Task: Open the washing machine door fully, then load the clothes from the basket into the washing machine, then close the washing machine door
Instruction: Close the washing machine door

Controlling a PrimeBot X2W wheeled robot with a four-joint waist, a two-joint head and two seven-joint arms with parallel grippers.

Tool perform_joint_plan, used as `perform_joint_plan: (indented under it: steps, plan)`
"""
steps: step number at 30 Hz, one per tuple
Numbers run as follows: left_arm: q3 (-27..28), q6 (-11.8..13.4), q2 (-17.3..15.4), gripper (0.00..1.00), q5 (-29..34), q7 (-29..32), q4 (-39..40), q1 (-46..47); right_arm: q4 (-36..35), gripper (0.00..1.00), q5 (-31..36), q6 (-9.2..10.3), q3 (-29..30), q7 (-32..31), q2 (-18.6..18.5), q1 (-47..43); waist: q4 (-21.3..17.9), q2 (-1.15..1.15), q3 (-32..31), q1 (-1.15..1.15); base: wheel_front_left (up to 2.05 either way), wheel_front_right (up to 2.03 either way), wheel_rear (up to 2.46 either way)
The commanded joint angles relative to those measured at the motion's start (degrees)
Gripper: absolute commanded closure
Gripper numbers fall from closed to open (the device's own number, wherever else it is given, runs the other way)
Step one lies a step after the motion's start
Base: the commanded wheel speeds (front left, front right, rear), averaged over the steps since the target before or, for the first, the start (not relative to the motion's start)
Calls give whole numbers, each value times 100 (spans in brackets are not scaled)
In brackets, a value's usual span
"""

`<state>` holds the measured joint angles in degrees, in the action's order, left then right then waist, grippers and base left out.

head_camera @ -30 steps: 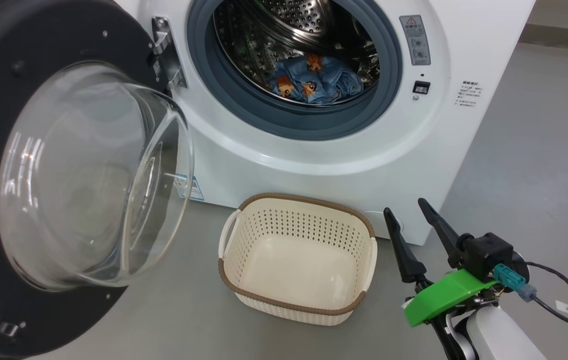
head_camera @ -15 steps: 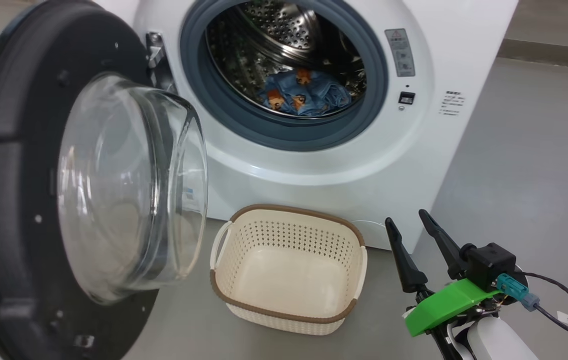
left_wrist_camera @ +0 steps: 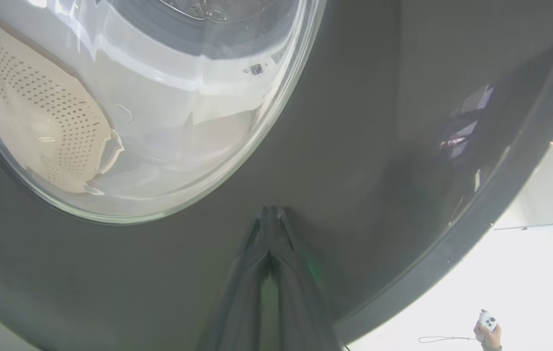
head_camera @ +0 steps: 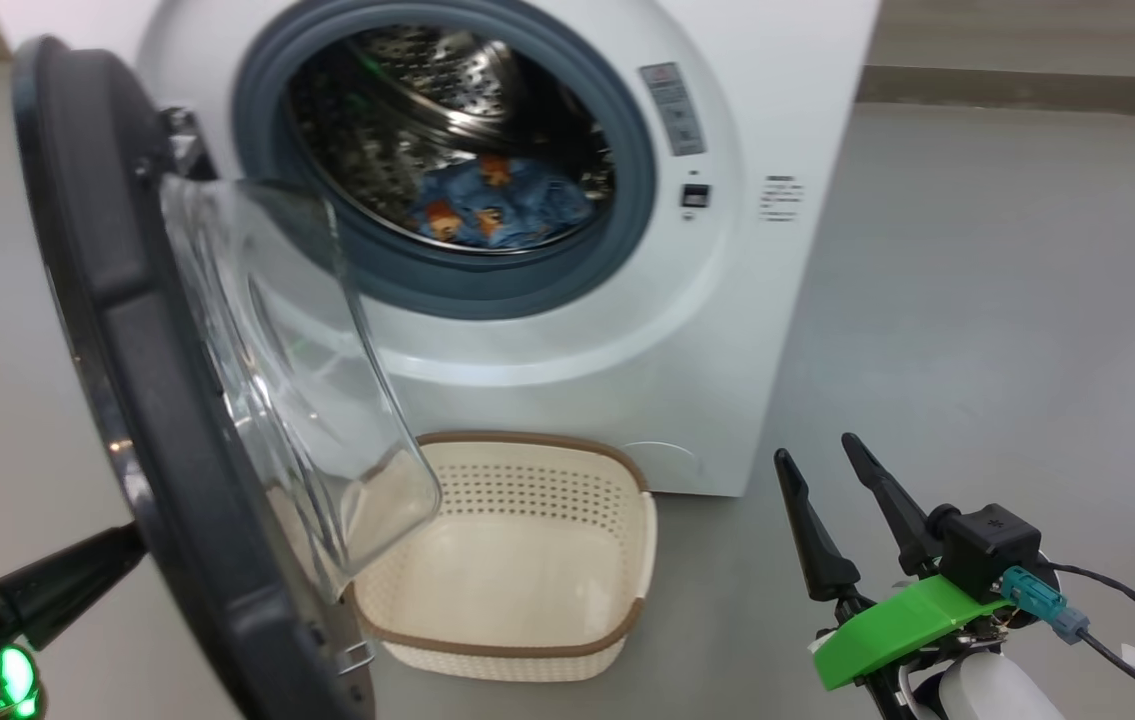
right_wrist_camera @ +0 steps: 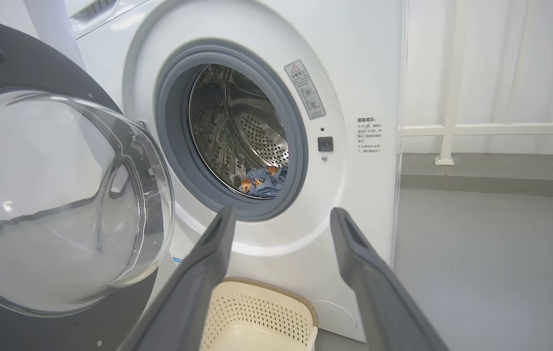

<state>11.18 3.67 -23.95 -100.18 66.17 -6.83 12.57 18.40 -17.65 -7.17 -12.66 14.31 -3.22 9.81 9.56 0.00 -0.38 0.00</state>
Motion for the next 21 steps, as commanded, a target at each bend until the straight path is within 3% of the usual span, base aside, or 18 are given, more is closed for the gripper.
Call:
perform_joint_plan:
  steps: [1,14,21]
  plan:
    - [192,6,-145,100,10,-7,258,166,-172,0,-18,-32,-102,68,35,61,-289,0,27,0,0,0,0]
    - [205,17,247,100,160,-500,576,293,-367,0,6,-32,-83,69,35,71,-1350,0,281,0,0,0,0]
    - [297,49,374,100,179,-763,489,552,-476,0,-3,-32,-64,69,35,53,-1697,0,409,0,0,0,0]
